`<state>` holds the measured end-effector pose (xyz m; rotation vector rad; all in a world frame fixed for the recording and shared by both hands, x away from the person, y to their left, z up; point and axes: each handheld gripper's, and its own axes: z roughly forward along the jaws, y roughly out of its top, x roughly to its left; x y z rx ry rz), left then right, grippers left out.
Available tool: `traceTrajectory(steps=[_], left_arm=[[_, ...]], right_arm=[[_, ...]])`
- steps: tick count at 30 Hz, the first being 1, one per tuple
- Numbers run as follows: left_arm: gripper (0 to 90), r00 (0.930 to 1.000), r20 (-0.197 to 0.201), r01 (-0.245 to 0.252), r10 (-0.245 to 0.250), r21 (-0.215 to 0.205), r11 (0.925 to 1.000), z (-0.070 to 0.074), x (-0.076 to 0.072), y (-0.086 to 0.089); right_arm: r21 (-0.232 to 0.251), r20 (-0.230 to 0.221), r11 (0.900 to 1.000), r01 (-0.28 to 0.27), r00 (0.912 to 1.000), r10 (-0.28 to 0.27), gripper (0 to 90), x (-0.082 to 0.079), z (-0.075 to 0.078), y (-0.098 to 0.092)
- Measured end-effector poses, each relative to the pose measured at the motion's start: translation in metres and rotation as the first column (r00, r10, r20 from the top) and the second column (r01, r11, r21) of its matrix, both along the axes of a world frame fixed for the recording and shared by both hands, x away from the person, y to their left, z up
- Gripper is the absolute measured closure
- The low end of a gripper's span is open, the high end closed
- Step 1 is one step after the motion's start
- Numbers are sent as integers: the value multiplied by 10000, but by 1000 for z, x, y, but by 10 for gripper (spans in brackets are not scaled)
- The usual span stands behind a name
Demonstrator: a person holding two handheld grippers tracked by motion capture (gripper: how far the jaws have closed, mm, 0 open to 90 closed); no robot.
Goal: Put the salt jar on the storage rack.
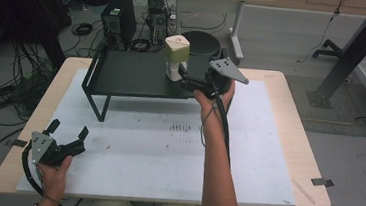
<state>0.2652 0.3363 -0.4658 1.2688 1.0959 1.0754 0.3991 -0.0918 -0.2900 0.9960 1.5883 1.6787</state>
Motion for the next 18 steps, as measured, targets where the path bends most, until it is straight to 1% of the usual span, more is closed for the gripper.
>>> traceTrajectory(steps=[2,11,18], left_arm=[[16,10000,5,1,-1,1,10000,0,0,0],[14,10000,11,0,0,6,10000,0,0,0],[14,10000,-25,-12,12,15,10000,0,0,0]], right_arm=[[134,49,9999,11,10000,-12,5,-5,0,-4],[378,410,9992,-157,9991,142,3,-25,-2,-18],[499,499,9987,-125,9987,100,3,-41,-7,-28]])
